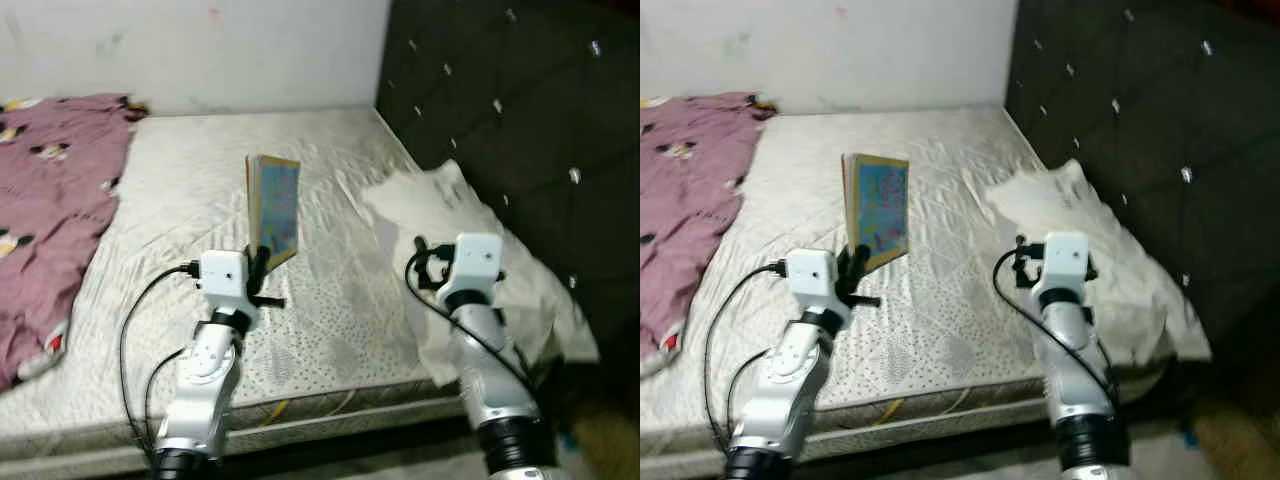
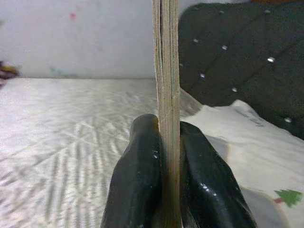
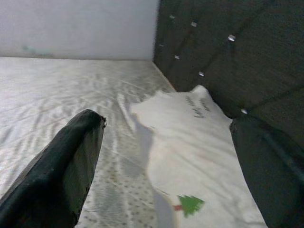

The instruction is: Clean up the room

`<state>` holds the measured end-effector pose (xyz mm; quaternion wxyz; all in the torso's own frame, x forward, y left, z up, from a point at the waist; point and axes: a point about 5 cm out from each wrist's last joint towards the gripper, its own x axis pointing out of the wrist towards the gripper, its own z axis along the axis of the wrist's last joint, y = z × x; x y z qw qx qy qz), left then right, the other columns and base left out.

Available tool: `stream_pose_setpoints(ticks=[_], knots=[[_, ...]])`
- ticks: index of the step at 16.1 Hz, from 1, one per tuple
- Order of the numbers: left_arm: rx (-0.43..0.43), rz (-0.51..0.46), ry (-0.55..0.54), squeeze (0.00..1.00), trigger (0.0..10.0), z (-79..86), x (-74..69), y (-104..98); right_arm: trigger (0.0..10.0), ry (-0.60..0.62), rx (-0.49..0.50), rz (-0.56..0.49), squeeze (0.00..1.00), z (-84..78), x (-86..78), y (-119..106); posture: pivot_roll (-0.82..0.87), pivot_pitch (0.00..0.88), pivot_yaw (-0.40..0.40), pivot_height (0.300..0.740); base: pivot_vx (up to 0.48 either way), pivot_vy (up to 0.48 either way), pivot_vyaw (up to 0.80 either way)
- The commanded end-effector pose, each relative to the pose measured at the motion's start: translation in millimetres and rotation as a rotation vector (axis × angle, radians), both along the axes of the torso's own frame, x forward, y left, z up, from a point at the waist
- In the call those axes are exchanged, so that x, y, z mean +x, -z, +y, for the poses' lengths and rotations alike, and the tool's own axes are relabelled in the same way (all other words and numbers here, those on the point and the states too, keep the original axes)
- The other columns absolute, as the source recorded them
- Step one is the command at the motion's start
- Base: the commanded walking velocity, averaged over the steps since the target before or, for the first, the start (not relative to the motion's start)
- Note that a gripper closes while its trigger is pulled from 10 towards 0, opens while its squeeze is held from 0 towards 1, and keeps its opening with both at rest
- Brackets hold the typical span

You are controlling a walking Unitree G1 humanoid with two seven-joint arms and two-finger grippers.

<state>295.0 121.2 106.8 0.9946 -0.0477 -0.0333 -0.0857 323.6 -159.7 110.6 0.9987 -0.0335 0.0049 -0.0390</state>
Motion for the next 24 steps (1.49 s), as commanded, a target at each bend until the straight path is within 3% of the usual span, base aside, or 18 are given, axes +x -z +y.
stream_pose_setpoints(ticks=[1,8,14,18,24], knots=[[0.003,-0.061,0.004,0.0,10.0,0.6,1.5,-14,10.0,-0.029,-0.005,-0.007,0.0,6.0,2.0,-2,-0.08,0.0,-0.029,0.74,0.0,0.0,0.53],[-0.016,-0.081,0.035,0.0,10.0,-7.1,5.0,-19,10.0,-0.047,0.0,-0.013,0.0,10.3,3.4,-1,-0.08,0.0,-0.019,0.74,0.0,-0.035,0.0],[-0.017,-0.101,0.057,0.0,10.0,-9.8,5.1,-22,10.0,-0.067,-0.001,-0.024,0.0,14.3,5.6,-2,-0.08,0.0,-0.02,0.74,0.0,0.0,0.65],[-0.018,-0.087,0.047,0.0,10.0,-10.0,6.7,-22,10.0,-0.067,0.0,-0.026,0.0,14.0,7.4,-3,-0.08,0.0,-0.019,0.74,0.0,0.0,0.0],[-0.034,-0.069,0.04,0.0,10.0,-9.8,8.4,-20,10.0,-0.083,-0.012,-0.038,0.0,16.0,8.5,-5,-0.09,0.0,-0.024,0.74,0.0,-0.46,0.64]])
